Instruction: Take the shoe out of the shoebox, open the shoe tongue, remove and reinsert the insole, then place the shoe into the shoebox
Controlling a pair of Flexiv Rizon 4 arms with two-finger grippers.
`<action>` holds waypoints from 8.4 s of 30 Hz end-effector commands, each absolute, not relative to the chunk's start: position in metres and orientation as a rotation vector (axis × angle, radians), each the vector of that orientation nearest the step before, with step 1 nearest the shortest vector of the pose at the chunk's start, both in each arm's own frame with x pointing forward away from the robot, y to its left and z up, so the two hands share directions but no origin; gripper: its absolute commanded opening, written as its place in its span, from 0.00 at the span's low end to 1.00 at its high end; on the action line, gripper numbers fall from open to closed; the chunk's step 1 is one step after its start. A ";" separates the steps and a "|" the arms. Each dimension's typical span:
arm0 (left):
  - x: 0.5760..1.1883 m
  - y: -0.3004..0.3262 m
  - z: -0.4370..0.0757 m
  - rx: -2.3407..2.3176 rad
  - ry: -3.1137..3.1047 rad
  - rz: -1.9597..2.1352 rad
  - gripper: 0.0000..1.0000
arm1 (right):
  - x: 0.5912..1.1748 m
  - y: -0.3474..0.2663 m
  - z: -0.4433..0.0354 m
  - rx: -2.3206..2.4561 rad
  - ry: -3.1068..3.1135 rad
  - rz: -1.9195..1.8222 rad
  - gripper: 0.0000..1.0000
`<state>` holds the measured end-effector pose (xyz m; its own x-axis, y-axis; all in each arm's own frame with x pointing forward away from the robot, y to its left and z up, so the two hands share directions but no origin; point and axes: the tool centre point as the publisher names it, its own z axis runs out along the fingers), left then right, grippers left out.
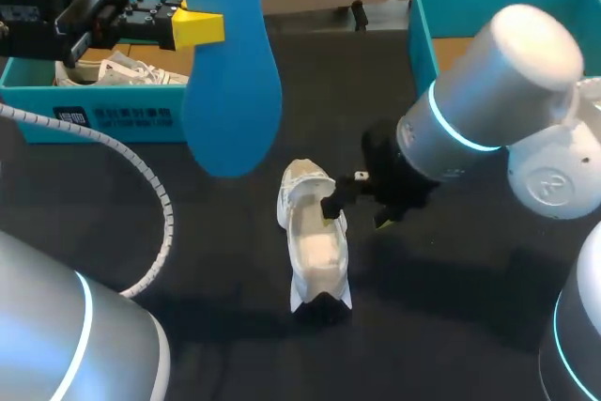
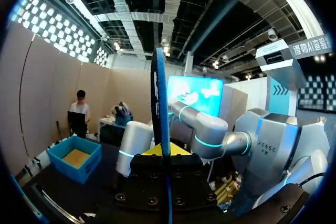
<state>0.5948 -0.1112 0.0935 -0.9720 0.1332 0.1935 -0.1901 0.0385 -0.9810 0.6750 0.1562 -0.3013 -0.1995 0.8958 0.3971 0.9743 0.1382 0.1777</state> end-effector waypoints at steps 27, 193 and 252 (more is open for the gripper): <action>0.596 -0.112 0.093 0.056 -2.083 2.026 0.00 | 0.720 0.095 -0.207 -1.675 -1.844 -0.986 1.00; 0.723 -0.176 -0.134 -2.740 -2.733 1.760 0.00 | 0.737 0.116 -0.156 -1.275 -1.377 -1.192 1.00; 0.747 -0.211 -0.166 -2.767 -2.647 1.976 0.00 | 0.757 0.149 -0.151 -1.280 -1.390 -1.144 1.00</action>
<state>0.7465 -0.2084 -0.1645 0.1792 0.1301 -0.9752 0.9720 0.1294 0.1959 0.7563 0.1447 -0.1488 -0.0615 0.1665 0.9841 0.9977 0.0387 0.0558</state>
